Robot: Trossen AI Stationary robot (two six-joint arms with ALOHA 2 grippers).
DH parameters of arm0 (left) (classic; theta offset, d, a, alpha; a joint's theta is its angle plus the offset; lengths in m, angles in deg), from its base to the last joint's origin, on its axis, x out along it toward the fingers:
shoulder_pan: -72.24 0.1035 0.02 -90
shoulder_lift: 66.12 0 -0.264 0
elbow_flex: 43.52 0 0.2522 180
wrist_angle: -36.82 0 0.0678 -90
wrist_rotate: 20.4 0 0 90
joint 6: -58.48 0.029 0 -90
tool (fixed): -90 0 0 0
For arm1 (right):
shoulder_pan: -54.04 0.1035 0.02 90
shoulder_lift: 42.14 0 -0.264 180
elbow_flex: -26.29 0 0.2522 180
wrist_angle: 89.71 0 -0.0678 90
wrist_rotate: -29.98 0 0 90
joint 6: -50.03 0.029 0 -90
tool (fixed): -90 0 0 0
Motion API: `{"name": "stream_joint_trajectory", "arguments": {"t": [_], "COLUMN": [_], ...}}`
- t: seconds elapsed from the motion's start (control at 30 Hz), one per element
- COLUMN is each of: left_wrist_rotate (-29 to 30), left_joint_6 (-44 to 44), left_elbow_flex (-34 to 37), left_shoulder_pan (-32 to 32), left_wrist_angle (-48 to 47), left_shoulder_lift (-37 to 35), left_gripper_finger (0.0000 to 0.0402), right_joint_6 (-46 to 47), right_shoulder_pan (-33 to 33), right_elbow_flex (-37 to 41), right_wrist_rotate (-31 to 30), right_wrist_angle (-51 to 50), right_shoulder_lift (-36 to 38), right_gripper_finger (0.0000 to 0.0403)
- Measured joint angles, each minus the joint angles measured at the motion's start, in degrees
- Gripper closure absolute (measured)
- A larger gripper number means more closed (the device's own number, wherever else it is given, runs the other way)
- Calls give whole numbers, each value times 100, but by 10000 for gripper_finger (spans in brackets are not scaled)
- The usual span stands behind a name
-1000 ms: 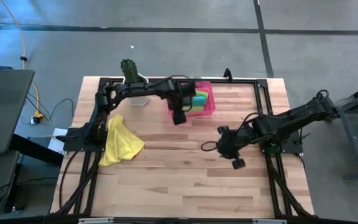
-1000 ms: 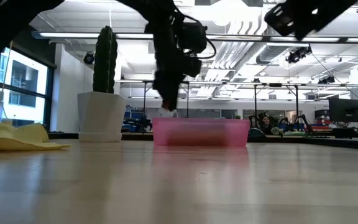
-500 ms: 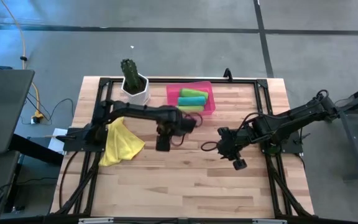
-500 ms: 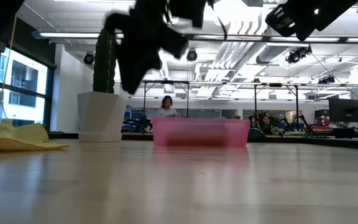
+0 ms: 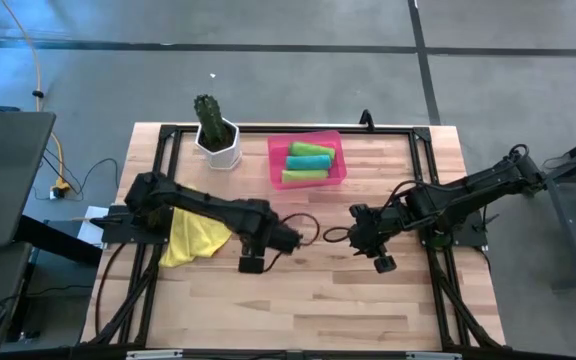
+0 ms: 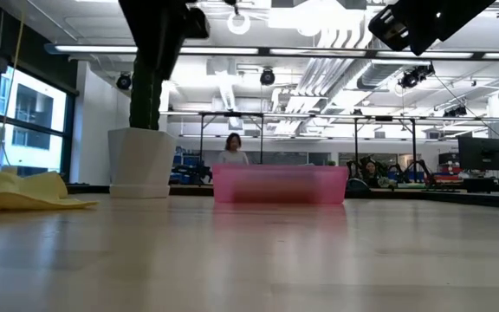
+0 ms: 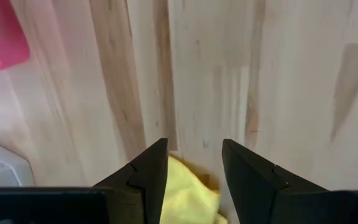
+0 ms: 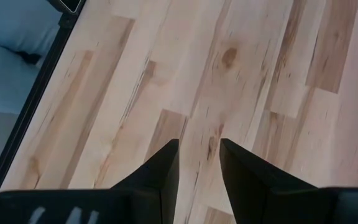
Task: Roll microfiber towels into tight, uniform cylinder then place into a basket
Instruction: Roll the yellow microfiber cloth
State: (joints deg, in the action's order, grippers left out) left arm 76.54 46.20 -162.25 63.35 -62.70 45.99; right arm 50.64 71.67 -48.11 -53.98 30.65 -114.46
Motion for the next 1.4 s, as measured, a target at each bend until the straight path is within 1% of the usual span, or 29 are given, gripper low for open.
{"name": "stream_joint_trajectory", "arguments": {"t": [0.13,0.2,0.27,0.37,0.43,0.53,0.6,0.67,0.73,0.83,0.93,1.0,1.07,1.13,1.2,1.3,1.4], "left_wrist_rotate": [57,303,779,1752,2364,2863,2878,2879,2795,2709,2666,2444,2055,1646,1341,1154,1154], "left_joint_6": [-209,-442,-730,-1518,-2212,-3462,-4147,-4549,-4766,-4948,-5047,-5253,-5558,-5783,-5953,-6146,-6257], "left_elbow_flex": [15,119,302,898,1416,2264,2920,3568,4230,5171,6062,6668,7219,7761,8155,8607,8823], "left_shoulder_pan": [-383,-560,-717,-888,-946,-1043,-1134,-1223,-1291,-1280,-1206,-1138,-1054,-961,-893,-846,-790], "left_wrist_angle": [148,160,227,414,682,1065,1192,1585,1869,2659,3537,3873,4416,4715,5308,5859,6204], "left_shoulder_lift": [-129,-394,-757,-1261,-1640,-2318,-2788,-3259,-3770,-4500,-5076,-5415,-5595,-5707,-5683,-5675,-5577], "left_gripper_finger": [261,261,261,261,261,261,261,261,261,261,261,261,261,261,261,261,261], "right_joint_6": [0,0,2,0,2,2,2,2,2,2,2,2,2,2,2,2,2], "right_shoulder_pan": [0,0,0,0,0,0,0,0,0,0,0,0,-2,-2,-1,0,0], "right_elbow_flex": [0,0,0,0,0,0,0,0,0,0,0,0,0,0,0,0,0], "right_wrist_rotate": [-2,-2,-3,-4,-7,-8,-7,-7,-7,-7,-7,-7,-7,-7,-7,-7,-7], "right_wrist_angle": [28,21,30,85,90,116,130,133,150,191,221,269,257,305,297,351,405], "right_shoulder_lift": [0,0,0,0,0,0,0,0,0,0,0,0,0,2,0,0,2], "right_gripper_finger": [295,295,295,295,295,295,295,295,295,295,295,295,295,295,295,295,295]}}
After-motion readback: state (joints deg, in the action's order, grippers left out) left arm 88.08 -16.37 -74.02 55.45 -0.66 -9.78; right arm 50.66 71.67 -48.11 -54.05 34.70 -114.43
